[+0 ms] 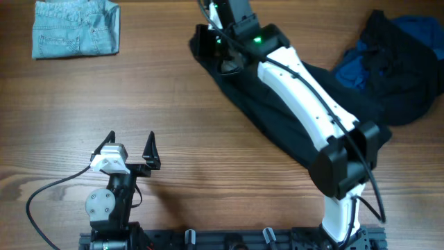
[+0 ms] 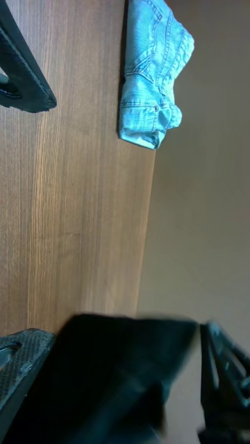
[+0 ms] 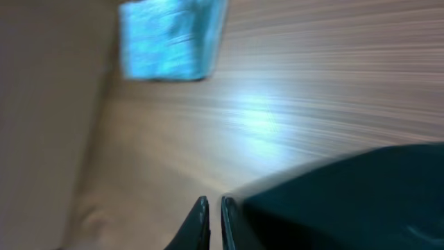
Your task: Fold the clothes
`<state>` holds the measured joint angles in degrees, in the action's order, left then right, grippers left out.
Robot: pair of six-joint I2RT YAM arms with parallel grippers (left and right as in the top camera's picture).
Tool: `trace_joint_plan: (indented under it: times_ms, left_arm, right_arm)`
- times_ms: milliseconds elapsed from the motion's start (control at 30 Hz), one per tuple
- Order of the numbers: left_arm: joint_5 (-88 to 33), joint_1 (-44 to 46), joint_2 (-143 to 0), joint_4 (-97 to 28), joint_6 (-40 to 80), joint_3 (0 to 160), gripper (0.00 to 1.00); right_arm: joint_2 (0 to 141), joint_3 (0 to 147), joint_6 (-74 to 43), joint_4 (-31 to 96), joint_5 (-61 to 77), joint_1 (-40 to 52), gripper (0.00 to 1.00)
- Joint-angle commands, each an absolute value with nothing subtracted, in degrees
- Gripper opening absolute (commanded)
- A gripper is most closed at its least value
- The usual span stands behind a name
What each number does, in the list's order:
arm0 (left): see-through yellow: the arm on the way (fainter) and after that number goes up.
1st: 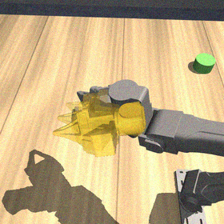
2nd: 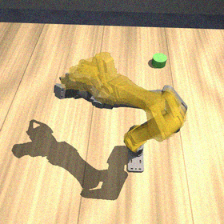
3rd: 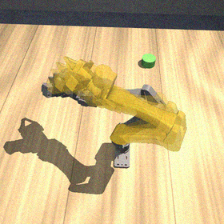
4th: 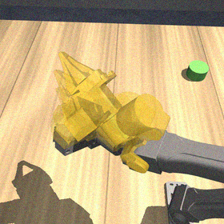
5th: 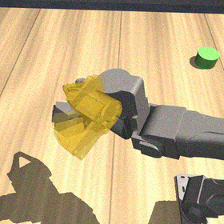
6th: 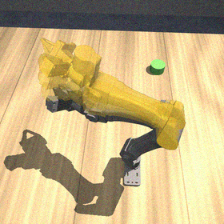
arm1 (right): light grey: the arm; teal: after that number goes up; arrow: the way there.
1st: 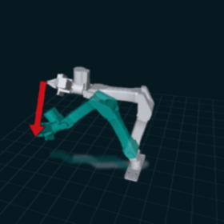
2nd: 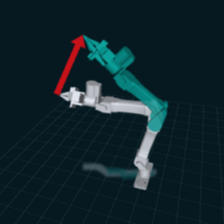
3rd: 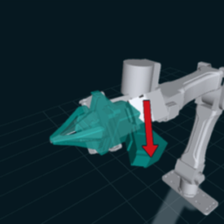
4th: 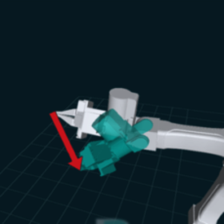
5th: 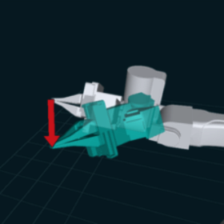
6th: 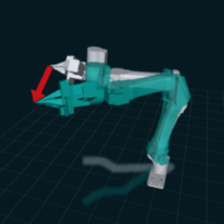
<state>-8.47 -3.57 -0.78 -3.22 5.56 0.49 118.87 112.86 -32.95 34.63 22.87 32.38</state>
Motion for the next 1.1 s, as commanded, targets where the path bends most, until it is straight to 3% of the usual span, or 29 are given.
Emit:
trace_joint_plan:
  times_ms: [0,233,333,367,400,467,500,633,767,967,1067]
  left_arm:
    - [-9.6,-4.0,-0.2,-3.5,4.5,0.3,1.0]
    - [-9.6,-4.0,-0.2,-3.5,4.5,0.3,1.0]
    - [-9.6,-4.0,-0.2,-3.5,4.5,0.3,1.0]
    - [-9.6,-4.0,-0.2,-3.5,4.5,0.3,1.0]
    - [-9.6,-4.0,-0.2,-3.5,4.5,0.3,1.0]
    - [-9.6,-4.0,-0.2,-3.5,4.5,0.3,1.0]
    - [-9.6,-4.0,-0.2,-3.5,4.5,0.3,1.0]
    - [-9.6,-4.0,-0.2,-3.5,4.5,0.3,1.0]
    - [-9.6,-4.0,-0.2,-3.5,4.5,0.3,1.0]
    - [-9.6,-4.0,-0.2,-3.5,4.5,0.3,1.0]
    - [-9.6,-4.0,-0.2,-3.5,4.5,0.3,1.0]
  right_arm:
    - [119.7,113.8,-32.0,30.9,38.7,35.2,0.13]
    - [119.7,113.8,-29.0,31.5,38.5,36.3,0.15]
    - [118.3,113.8,-28.5,40.5,22.3,33.0,0.3]
    - [117.4,113.8,-28.6,43.2,16.6,31.5,0.38]
    - [116.7,113.8,-28.7,44.6,13.2,30.5,0.51]
    - [114.8,113.8,-29.7,48.6,4.7,27.4,0.95]
    - [113.8,113.8,-30.6,50.7,0.6,25.7,1.0]
    - [111.0,113.8,-31.6,58.0,-9.8,18.1,1.0]
    - [110.0,113.8,-32.4,63.7,-11.8,7.3,0.96]
    - [110.4,112.5,-32.2,60.6,-1.4,-5.8,0.68]
    - [110.5,109.4,-28.4,55.4,5.3,-9.4,0.43]
